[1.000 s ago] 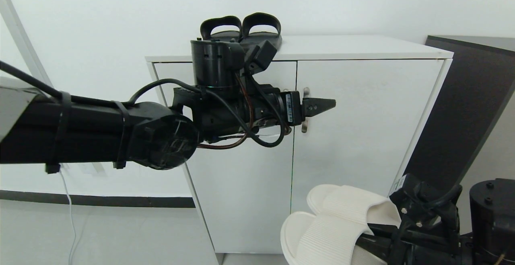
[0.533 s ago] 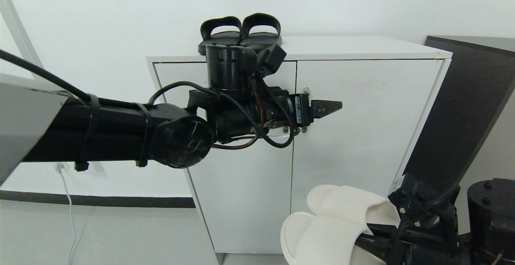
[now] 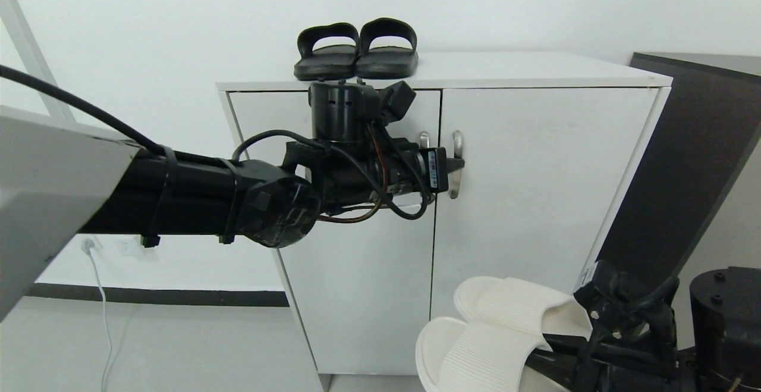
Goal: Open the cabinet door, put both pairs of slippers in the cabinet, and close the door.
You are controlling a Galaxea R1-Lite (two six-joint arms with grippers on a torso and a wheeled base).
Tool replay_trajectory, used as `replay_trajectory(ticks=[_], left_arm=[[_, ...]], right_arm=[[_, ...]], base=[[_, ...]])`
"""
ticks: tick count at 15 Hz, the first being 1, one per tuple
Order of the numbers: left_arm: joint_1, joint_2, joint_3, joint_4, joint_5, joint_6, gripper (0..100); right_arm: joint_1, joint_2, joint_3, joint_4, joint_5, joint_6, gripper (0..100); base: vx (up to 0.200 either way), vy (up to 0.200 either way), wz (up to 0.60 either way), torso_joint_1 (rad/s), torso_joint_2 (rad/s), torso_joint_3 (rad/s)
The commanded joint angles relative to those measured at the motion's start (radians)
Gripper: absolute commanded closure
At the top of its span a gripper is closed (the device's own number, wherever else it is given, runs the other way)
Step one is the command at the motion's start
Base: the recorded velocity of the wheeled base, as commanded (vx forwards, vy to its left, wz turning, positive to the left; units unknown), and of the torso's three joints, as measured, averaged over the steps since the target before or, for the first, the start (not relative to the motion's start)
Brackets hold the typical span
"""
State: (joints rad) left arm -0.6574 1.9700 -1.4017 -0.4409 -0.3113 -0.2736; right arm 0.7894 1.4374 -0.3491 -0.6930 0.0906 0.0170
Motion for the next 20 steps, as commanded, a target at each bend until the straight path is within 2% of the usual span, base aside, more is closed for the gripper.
replay_trajectory(ticks=[1,4,6,9,12,16,20], left_arm=[[-0.001,-0.022,0.026,-0.006,-0.005,-0.002,100],[-0.014,-0.089,0.105,-0.007,-0.006,-0.015,100],[-0.041,-0.152,0.176,-0.018,-0.011,-0.036,100],[-0.080,-0.240,0.308,-0.088,-0.005,-0.038,100],[-0.083,-0.326,0.383,-0.096,-0.003,-0.035,100],[-0.001,-0.301,0.394,-0.134,-0.003,-0.036,100],[0.029,-0.220,0.351,-0.174,-0.006,-0.038,100]], right_arm=[[0.005,-0.006,0.010,0.001,0.003,0.000,100],[0.014,-0.049,0.047,0.001,0.095,-0.009,100],[0.018,-0.058,0.059,0.004,0.104,-0.035,100],[0.028,-0.060,0.067,0.004,0.103,-0.038,100],[0.030,-0.058,0.068,0.004,0.103,-0.038,100],[0.044,-0.057,0.078,0.004,0.103,-0.042,100],[0.044,-0.052,0.079,0.004,0.101,-0.048,100]], base=[[0.000,0.000,0.00,0.000,0.00,0.000],[0.000,0.000,0.00,0.000,0.00,0.000],[0.000,0.000,0.00,0.000,0.00,0.000],[0.000,0.000,0.00,0.000,0.00,0.000],[0.000,0.000,0.00,0.000,0.00,0.000],[0.000,0.000,0.00,0.000,0.00,0.000],[0.000,0.000,0.00,0.000,0.00,0.000]])
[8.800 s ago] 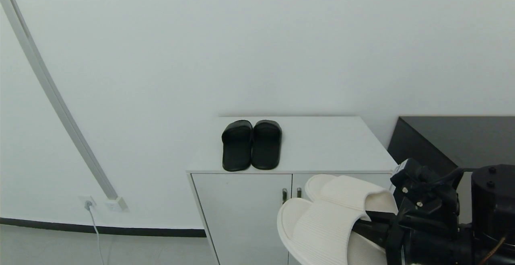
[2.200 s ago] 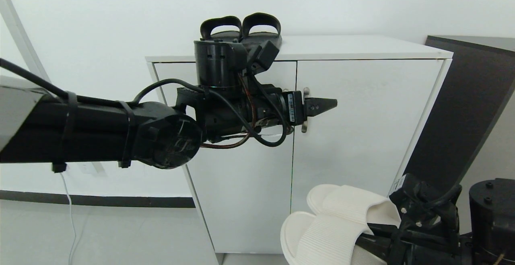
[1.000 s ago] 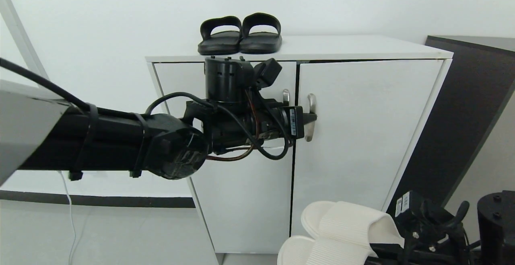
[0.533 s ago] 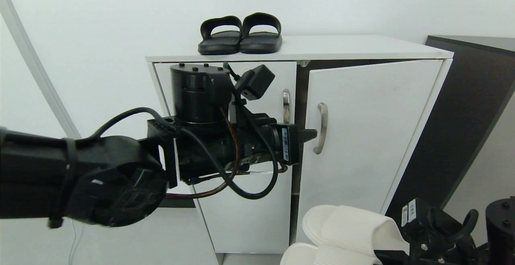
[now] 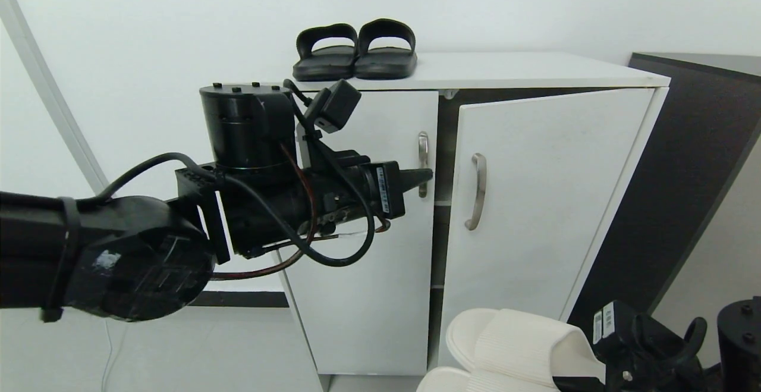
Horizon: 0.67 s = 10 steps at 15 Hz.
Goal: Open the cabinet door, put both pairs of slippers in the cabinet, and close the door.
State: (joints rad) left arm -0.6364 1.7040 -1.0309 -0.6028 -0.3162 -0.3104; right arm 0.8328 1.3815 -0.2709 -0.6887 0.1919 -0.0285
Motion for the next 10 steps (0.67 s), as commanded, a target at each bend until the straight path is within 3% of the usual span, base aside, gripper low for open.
replay_trajectory(ticks=[1,3,7,10], left_arm=[[0.007,0.080,-0.031,-0.060,-0.009,-0.001,100],[0.007,0.161,-0.075,-0.150,-0.009,-0.003,100],[0.011,0.240,-0.166,-0.155,-0.011,-0.041,100],[0.006,0.252,-0.173,-0.157,-0.018,-0.039,100]], right_arm=[[0.000,0.004,0.001,0.000,0.001,-0.001,100],[0.006,0.004,0.001,0.000,0.001,-0.002,100],[0.009,0.007,0.007,0.000,0.001,-0.013,100],[0.012,0.011,0.009,0.000,0.001,-0.014,100]], base=[[0.000,0.000,0.00,0.000,0.00,0.000],[0.000,0.000,0.00,0.000,0.00,0.000],[0.000,0.000,0.00,0.000,0.00,0.000],[0.000,0.000,0.00,0.000,0.00,0.000]])
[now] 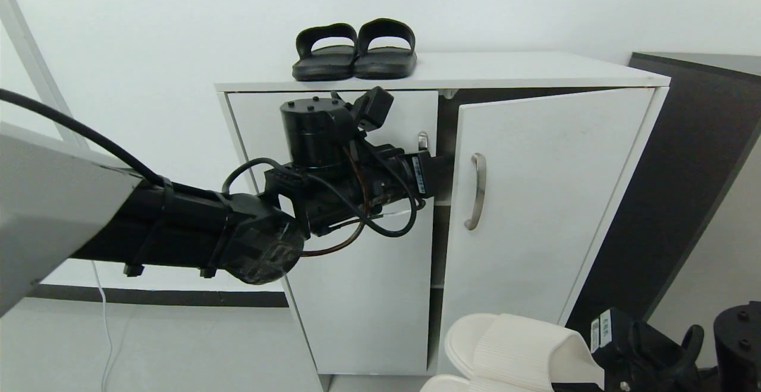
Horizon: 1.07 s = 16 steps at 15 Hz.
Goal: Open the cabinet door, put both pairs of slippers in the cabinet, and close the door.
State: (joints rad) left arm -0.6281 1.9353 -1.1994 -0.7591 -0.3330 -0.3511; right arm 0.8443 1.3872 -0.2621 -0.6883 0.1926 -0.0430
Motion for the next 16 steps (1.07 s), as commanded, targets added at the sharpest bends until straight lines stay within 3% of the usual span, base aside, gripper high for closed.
replay_trajectory(ticks=[1,3,7,9,12,14,16], left_arm=[[-0.002,0.021,-0.011,0.003,-0.003,0.000,100],[-0.002,0.021,-0.011,0.000,-0.001,0.000,100],[-0.019,0.017,-0.002,-0.005,0.008,0.001,100],[-0.071,0.002,0.014,-0.006,0.009,0.003,100],[-0.205,-0.022,0.040,-0.006,0.011,0.012,100],[-0.209,-0.024,0.043,-0.037,0.011,0.014,100],[-0.174,-0.055,0.080,-0.046,0.029,0.015,100]], right_arm=[[0.003,0.006,0.000,0.001,0.001,0.000,100],[0.004,0.007,0.000,0.001,0.001,0.000,100],[0.010,0.016,0.012,0.001,0.001,-0.002,100],[0.036,0.007,0.043,-0.002,0.002,-0.015,100],[0.055,0.006,0.078,-0.004,0.002,-0.064,100],[0.055,0.004,0.080,-0.004,0.004,-0.066,100],[0.055,0.010,0.078,-0.005,0.005,-0.064,100]], base=[[0.000,0.000,0.00,0.000,0.00,0.000],[0.000,0.000,0.00,0.000,0.00,0.000],[-0.200,0.000,0.00,0.001,0.00,0.004],[-0.200,0.000,0.00,-0.005,0.00,0.005],[-0.200,0.000,0.00,0.002,0.00,0.001],[-0.200,0.000,0.00,-0.002,0.00,0.000],[0.000,0.000,0.00,0.000,0.00,0.000]])
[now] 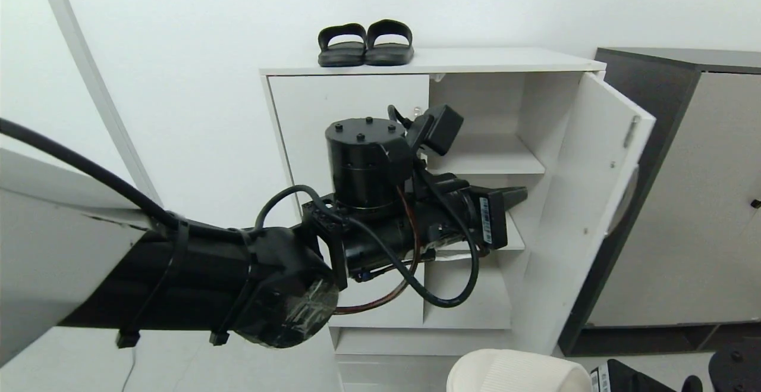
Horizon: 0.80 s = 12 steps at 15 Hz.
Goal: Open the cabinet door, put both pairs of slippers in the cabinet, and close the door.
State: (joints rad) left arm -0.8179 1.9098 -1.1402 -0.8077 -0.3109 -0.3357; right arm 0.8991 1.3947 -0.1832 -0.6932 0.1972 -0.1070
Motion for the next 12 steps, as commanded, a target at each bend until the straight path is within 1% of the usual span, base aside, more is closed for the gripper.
replay_trajectory(ticks=[1,2,4,5,6,7,8,9,10,11,12], left_arm=[[0.029,-0.063,0.051,0.007,0.019,-0.002,100],[0.054,-0.098,0.089,0.001,0.026,0.000,100],[0.106,-0.206,0.181,0.007,0.026,0.000,100],[0.137,-0.278,0.244,0.007,0.027,0.000,100],[0.154,-0.339,0.297,0.018,0.036,0.000,100],[0.177,-0.456,0.367,0.073,0.072,0.011,100],[0.201,-0.560,0.410,0.160,0.119,0.026,100],[0.218,-0.672,0.441,0.265,0.171,0.057,100],[0.241,-0.788,0.470,0.366,0.223,0.101,100],[0.255,-0.851,0.482,0.423,0.253,0.124,100],[0.289,-1.029,0.520,0.590,0.348,0.181,100]], right_arm=[[-0.006,0.006,-0.010,-0.002,0.001,0.006,100],[-0.020,0.014,-0.033,0.000,-0.004,0.009,100],[-0.085,0.046,-0.096,-0.002,-0.013,0.050,100],[-0.108,0.060,-0.130,-0.002,-0.021,0.090,100],[-0.115,0.069,-0.153,-0.002,-0.048,0.118,100],[-0.115,0.095,-0.188,-0.002,-0.131,0.152,100],[-0.115,0.122,-0.211,-0.002,-0.206,0.165,100],[-0.115,0.153,-0.231,-0.002,-0.256,0.179,100],[-0.115,0.181,-0.256,-0.012,-0.294,0.188,100],[-0.115,0.196,-0.268,-0.025,-0.318,0.198,100],[-0.115,0.242,-0.305,-0.058,-0.400,0.248,100]], base=[[0.000,0.000,0.00,0.000,0.00,0.000],[0.000,0.000,0.00,0.000,0.00,0.000],[0.000,0.000,0.00,0.000,0.00,0.000],[0.000,0.000,0.00,0.000,0.00,0.000],[0.000,0.000,0.00,0.000,0.00,0.000],[0.000,0.000,0.00,0.000,0.00,0.000],[0.000,0.000,0.00,0.000,0.00,0.000],[0.000,0.000,0.00,0.000,0.00,0.000],[0.000,0.000,0.00,0.000,0.00,0.000],[0.000,0.000,0.00,0.000,0.00,0.000],[0.000,0.000,0.00,0.000,0.00,0.000]])
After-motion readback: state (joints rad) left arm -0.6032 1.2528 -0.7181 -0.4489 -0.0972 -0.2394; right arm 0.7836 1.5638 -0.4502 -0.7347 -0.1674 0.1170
